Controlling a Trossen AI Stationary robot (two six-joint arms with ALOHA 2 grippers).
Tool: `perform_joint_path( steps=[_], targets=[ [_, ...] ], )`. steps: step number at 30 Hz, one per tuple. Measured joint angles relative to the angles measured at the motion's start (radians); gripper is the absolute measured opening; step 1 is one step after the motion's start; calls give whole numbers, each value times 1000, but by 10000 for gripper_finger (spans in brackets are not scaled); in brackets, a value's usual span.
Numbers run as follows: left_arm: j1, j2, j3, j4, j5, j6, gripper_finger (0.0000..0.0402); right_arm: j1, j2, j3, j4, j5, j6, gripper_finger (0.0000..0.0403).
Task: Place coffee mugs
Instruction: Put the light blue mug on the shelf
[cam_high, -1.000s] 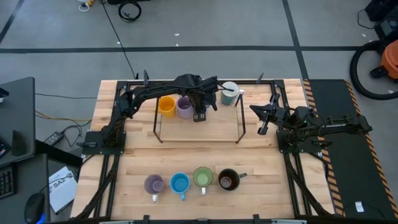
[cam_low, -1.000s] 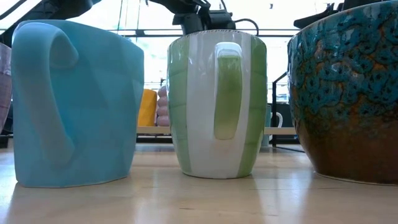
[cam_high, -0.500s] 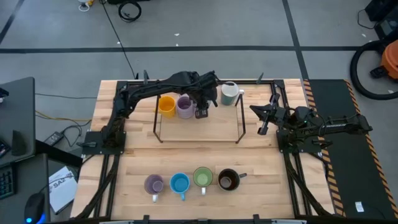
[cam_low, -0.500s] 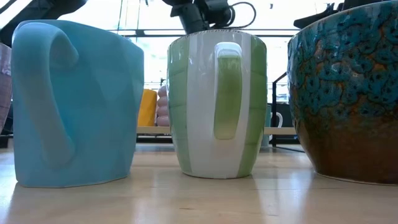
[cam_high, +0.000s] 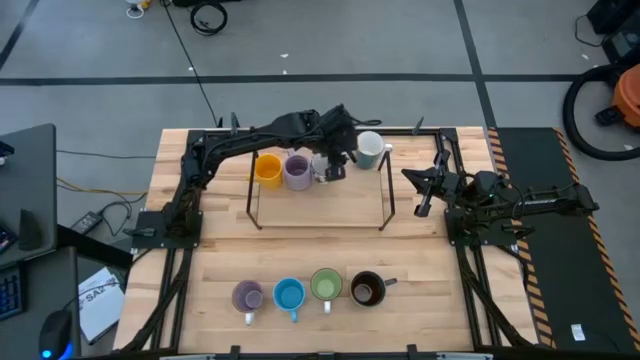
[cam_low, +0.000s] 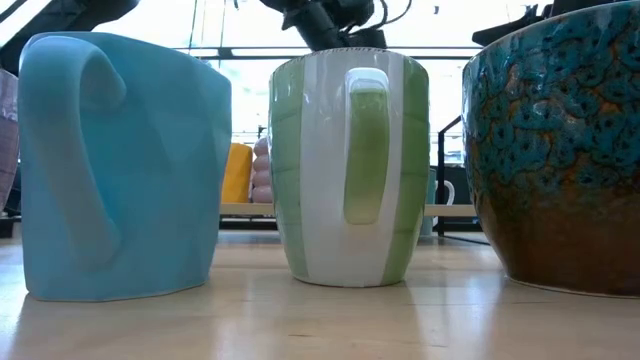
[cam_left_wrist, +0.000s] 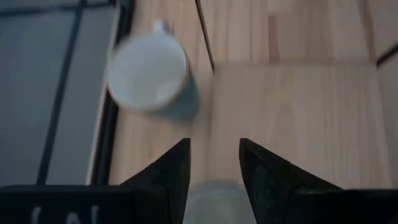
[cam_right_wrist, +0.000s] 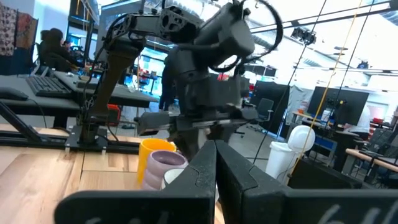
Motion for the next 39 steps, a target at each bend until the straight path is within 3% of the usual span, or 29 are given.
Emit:
perform_joint_path(
  steps=[14, 20, 26, 33, 39],
  targets=[
    [23, 94, 0, 275, 16, 31, 143, -1, 0, 0, -1, 9, -7, 9],
    [10, 97, -1, 244, 112, 29, 139, -1, 0, 0, -16, 31, -14, 9],
    [-44, 32, 1, 76, 102, 22, 115, 0, 0, 0, -40, 98, -16, 9],
    [-175, -73, 0, -123, 3, -8, 92, 3, 0, 0, -54, 142, -29, 9],
    [-293, -138, -90, -126, -106, -83, 82, 3, 0, 0, -17, 86, -24, 9]
  ],
)
